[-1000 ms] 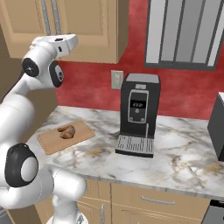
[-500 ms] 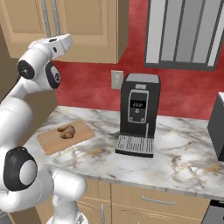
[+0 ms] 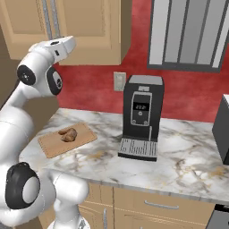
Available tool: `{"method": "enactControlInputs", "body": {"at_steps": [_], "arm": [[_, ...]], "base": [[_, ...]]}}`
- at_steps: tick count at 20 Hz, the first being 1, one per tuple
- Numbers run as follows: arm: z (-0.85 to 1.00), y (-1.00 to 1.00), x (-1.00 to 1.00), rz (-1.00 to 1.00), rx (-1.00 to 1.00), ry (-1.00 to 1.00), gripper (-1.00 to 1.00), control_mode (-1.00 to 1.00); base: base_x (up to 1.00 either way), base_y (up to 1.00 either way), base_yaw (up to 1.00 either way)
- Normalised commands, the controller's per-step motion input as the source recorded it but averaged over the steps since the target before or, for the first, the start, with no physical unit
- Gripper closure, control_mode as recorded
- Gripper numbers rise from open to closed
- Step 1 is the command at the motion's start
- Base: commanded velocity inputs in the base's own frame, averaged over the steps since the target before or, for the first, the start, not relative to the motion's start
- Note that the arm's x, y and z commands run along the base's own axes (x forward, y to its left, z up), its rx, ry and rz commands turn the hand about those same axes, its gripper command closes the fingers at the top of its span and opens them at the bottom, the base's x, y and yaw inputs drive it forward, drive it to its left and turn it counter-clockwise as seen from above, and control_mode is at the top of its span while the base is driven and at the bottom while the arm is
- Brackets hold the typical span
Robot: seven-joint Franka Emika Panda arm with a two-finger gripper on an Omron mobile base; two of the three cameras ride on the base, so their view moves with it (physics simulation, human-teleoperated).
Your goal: Open the cabinet, retrieve the rolling pin, and place it next to the meat on the cutting board to prepare for tenderizing.
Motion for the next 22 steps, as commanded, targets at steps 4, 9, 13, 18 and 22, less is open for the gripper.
{"method": "enactControlInputs", "body": {"at_steps": [4,9,13,18,22], "arm": [[0.00,-0.22,-0.75,0.01,0.00,-0.04,1.00,-1.00],[0.00,-0.19,-0.83,0.01,0.00,-0.02,1.00,-1.00],[0.00,-0.29,-0.72,0.05,0.00,0.00,1.00,-1.00],[-0.02,-0.40,-0.70,0.06,0.00,0.00,1.00,-1.00],[-0.32,-0.12,-0.59,0.04,-0.05,0.09,-1.00,-1.00]], "base": [[0.00,0.00,0.00],[0.00,0.00,0.00],[0.00,0.00,0.00],[0.00,0.00,0.00],[0.00,0.00,0.00]]}}
